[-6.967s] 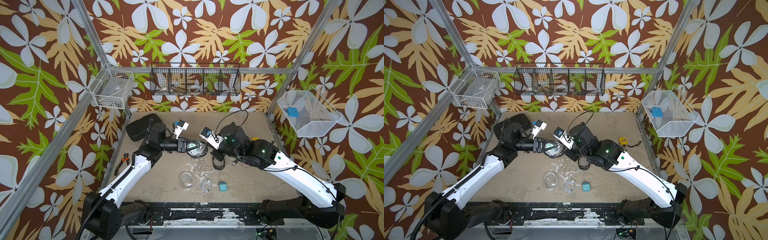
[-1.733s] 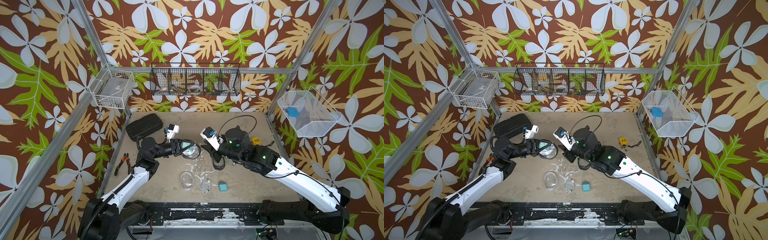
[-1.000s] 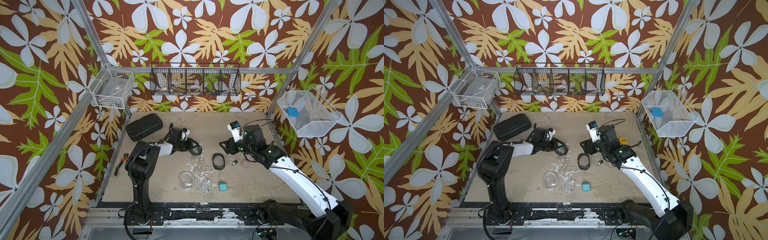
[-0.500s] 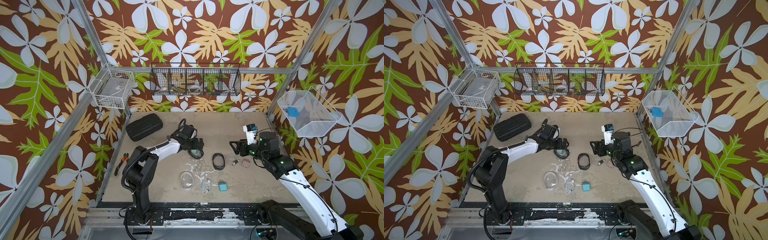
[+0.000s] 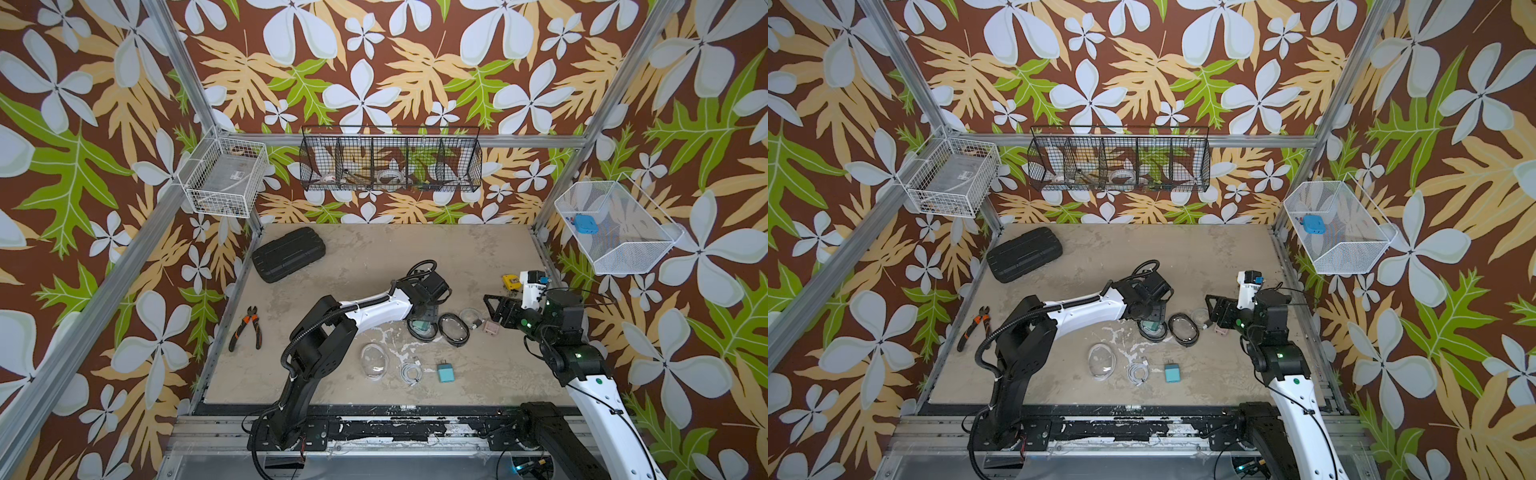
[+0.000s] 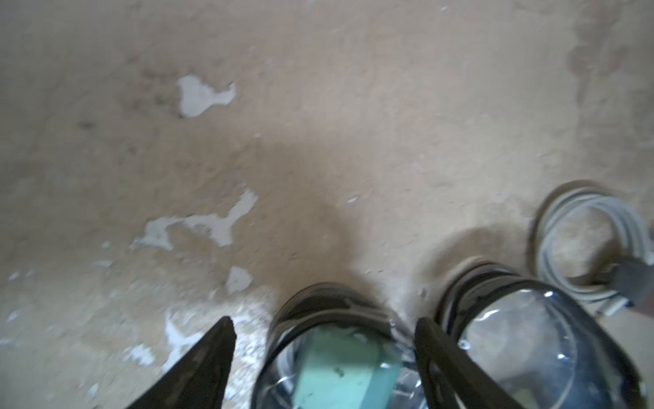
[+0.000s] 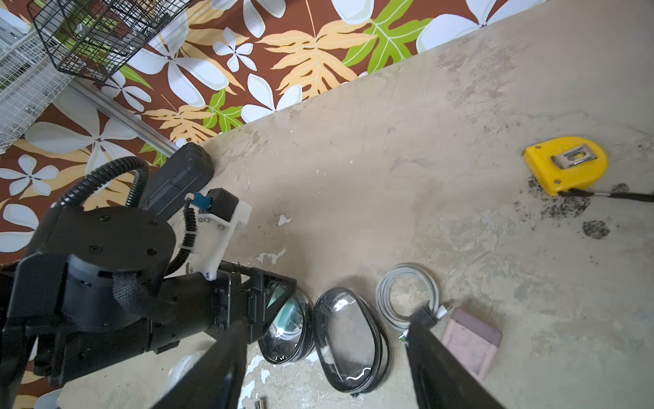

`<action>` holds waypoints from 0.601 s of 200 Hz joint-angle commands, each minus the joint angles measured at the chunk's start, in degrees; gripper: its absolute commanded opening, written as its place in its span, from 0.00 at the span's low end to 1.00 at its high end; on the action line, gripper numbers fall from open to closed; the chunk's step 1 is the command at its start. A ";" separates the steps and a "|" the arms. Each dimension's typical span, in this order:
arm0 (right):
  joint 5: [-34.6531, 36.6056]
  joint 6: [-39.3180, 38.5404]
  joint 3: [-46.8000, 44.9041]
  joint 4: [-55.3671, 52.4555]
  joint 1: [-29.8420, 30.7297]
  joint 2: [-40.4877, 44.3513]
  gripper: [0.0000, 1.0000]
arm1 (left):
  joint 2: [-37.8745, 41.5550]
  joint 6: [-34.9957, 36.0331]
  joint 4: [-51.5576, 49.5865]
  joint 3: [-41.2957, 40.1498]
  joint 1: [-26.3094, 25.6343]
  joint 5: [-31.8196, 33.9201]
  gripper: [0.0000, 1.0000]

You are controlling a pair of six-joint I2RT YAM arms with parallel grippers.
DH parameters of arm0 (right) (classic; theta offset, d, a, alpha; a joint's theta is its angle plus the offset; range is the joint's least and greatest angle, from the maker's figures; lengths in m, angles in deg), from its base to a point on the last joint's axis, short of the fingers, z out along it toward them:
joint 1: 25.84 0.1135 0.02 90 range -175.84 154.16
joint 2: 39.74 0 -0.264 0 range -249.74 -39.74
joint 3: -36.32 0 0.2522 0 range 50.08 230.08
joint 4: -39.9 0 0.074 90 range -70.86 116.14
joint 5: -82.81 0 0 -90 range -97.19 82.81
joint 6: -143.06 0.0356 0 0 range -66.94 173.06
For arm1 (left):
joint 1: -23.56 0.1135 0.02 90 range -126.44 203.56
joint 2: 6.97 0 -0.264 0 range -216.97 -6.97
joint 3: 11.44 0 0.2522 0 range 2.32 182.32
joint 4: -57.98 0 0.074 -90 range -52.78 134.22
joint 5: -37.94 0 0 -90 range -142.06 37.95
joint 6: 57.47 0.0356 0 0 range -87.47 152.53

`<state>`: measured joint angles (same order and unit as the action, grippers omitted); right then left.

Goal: Pack away charging kits
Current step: Place the storage bag at the center of the board, then move the storage bag to the center of the board.

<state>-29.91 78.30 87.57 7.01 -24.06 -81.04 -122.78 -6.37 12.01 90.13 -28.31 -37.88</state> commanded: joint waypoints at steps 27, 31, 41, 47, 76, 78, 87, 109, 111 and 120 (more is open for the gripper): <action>-2.49 1.00 -1.95 2.78 -0.02 0.24 0.72 | 7.65 1.63 -2.65 -0.20 -3.36 -6.70 0.82; -2.78 1.09 -2.14 2.94 -0.01 -0.04 0.72 | 7.43 1.77 -2.84 -0.25 -3.69 -7.01 0.82; -2.86 1.02 -2.25 3.14 -0.02 -0.75 0.72 | 6.33 2.22 -3.41 -0.15 -4.45 -7.62 0.83; -2.71 0.97 -2.25 3.12 0.03 -1.01 0.72 | 5.34 2.51 -3.68 0.05 -4.70 -7.71 0.83; -2.10 1.04 -2.14 2.88 -0.11 -0.67 0.72 | 2.05 3.19 -3.55 0.63 -5.22 -6.87 0.82; -2.10 1.11 -2.07 2.94 -0.11 -0.59 0.72 | 1.94 3.27 -3.39 0.59 -5.29 -6.68 0.82; -2.14 1.22 -2.06 3.25 -0.04 -0.71 0.72 | 1.10 3.52 -2.96 0.76 -5.32 -5.55 0.81; -2.28 0.92 -1.87 3.62 -0.11 -1.80 0.72 | -3.31 5.42 -5.28 3.04 -5.17 -2.63 0.81; -2.32 0.93 -1.89 3.59 -0.07 -1.95 0.72 | -3.66 5.54 -5.60 3.24 -5.10 -2.48 0.81; -2.39 0.86 -1.65 3.50 -0.09 -2.35 0.72 | -5.11 5.98 -6.68 3.61 -5.09 -1.35 0.81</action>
<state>-32.09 79.37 85.43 8.99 -24.19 -82.52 -124.92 -2.91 8.91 92.47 -33.54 -43.06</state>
